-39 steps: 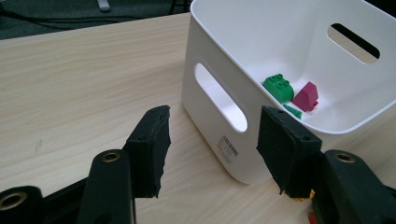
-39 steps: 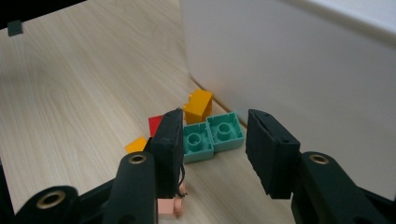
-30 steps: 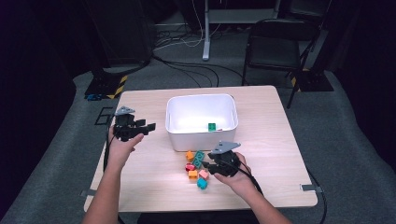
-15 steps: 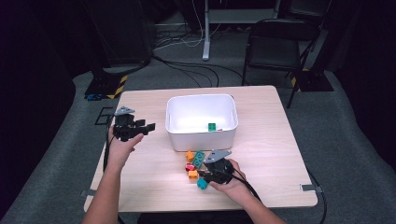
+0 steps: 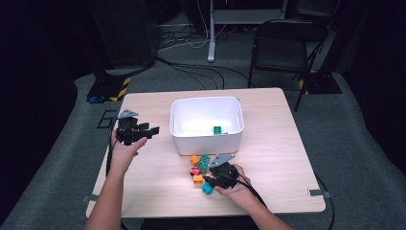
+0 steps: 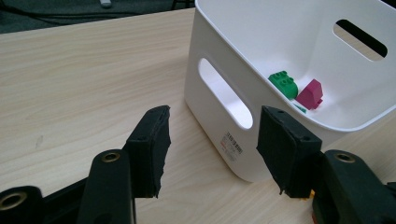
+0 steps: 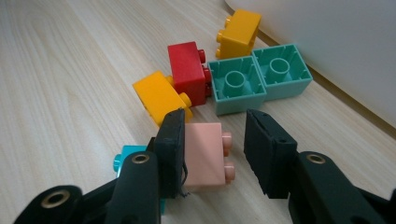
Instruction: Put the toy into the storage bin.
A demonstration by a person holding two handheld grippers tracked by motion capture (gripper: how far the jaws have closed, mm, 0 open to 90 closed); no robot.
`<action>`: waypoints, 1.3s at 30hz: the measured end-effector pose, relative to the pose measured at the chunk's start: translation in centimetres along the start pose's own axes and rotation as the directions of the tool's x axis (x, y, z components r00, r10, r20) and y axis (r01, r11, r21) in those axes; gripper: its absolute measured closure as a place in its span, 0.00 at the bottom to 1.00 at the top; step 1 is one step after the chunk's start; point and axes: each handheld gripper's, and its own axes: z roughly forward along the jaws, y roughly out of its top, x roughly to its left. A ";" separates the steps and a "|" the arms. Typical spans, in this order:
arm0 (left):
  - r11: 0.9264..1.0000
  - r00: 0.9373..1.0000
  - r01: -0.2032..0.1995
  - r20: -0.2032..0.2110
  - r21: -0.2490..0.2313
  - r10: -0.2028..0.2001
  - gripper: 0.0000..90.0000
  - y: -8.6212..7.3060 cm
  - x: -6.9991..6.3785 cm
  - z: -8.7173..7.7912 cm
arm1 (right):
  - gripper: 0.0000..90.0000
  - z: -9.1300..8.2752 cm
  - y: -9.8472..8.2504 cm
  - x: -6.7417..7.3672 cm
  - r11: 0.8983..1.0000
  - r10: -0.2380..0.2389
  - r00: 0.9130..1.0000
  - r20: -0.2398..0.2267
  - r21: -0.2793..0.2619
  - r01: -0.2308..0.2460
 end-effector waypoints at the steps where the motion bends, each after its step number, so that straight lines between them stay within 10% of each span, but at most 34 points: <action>1: 1.000 1.000 0.000 0.000 0.000 0.000 0.48 0.0 0.0 0.0 | 0.65 0.0 -0.1 0.0 1.000 0.009 1.000 0.004 0.005 -0.009; 39: 1.000 1.000 0.003 -0.001 0.000 -0.003 0.48 0.0 0.0 0.0 | 0.73 0.4 -0.3 -0.7 0.999 0.027 1.000 0.012 0.037 -0.028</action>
